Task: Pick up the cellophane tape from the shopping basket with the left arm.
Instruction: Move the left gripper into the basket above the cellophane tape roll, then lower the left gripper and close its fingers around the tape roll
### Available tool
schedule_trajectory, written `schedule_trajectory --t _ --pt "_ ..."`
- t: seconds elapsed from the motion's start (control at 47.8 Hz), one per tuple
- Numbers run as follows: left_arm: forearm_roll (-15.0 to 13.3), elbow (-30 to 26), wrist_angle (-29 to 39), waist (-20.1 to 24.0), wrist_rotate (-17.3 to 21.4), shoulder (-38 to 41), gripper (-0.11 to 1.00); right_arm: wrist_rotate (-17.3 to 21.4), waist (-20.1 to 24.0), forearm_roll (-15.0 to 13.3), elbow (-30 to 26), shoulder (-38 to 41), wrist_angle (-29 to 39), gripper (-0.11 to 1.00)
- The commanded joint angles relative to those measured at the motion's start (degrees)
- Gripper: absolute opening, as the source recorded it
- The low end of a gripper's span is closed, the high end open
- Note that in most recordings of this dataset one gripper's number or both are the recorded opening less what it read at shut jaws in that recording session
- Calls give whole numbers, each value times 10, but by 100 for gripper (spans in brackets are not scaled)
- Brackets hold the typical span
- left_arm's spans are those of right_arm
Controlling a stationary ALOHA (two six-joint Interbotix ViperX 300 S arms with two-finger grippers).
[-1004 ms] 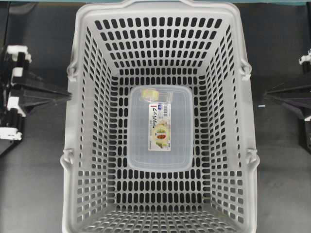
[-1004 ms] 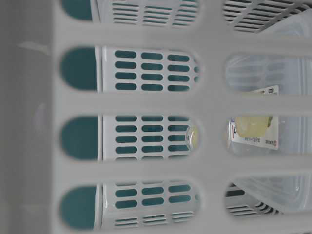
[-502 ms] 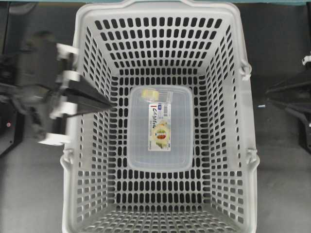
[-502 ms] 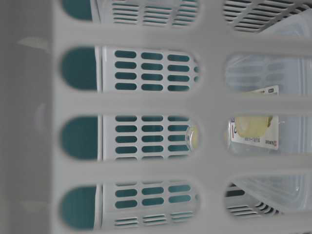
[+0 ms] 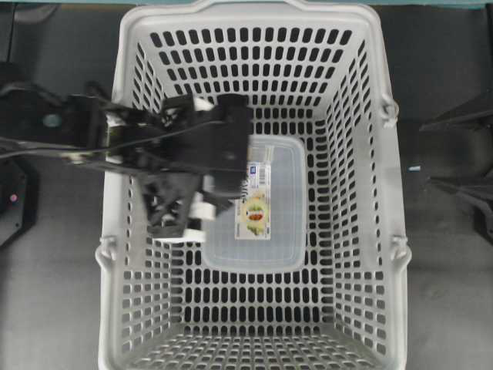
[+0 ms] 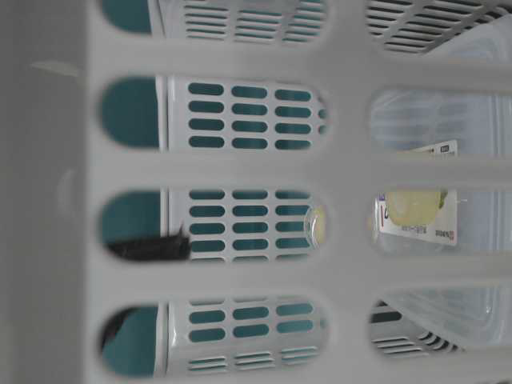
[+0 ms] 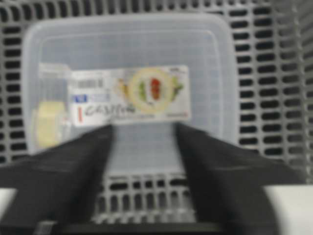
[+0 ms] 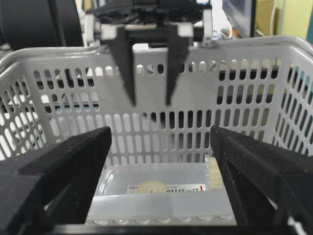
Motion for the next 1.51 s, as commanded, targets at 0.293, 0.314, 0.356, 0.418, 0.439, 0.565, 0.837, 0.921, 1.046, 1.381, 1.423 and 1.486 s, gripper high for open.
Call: schedule_trajectory --t 0.293,0.314,0.356,0.418,0.439,0.565,0.837,0.921,1.046,1.381,1.423,1.486 --pt "3 -71 15 -6 -5 116 89 0 5 2 -13 2 -11 78" --pt "3 -71 14 -7 -5 120 90 0 6 2 -13 2 -11 78" --pt "3 -72 15 -8 -6 129 90 0 7 2 -13 2 -11 78" --pt "3 -72 15 -7 -6 142 90 0 10 2 -13 1 -12 78" --pt "3 -73 15 -7 -6 145 90 0 11 2 -13 1 -12 78" --pt "3 -71 15 -8 -6 161 90 0 14 2 -12 1 -12 78" --pt "3 -67 11 -5 -4 185 90 -1 14 2 -11 1 -12 77" --pt "3 -65 11 -6 -1 192 90 0 14 2 -11 2 -12 77" --pt "3 -63 11 -4 -5 202 89 0 14 2 -11 2 -12 77" --pt "3 -75 35 -6 4 186 49 0 15 2 -11 -1 -13 77" --pt "3 -81 45 -7 7 179 50 0 14 2 -11 -1 -13 77" --pt "3 -98 68 -8 13 164 50 0 15 2 -11 -1 -13 77"
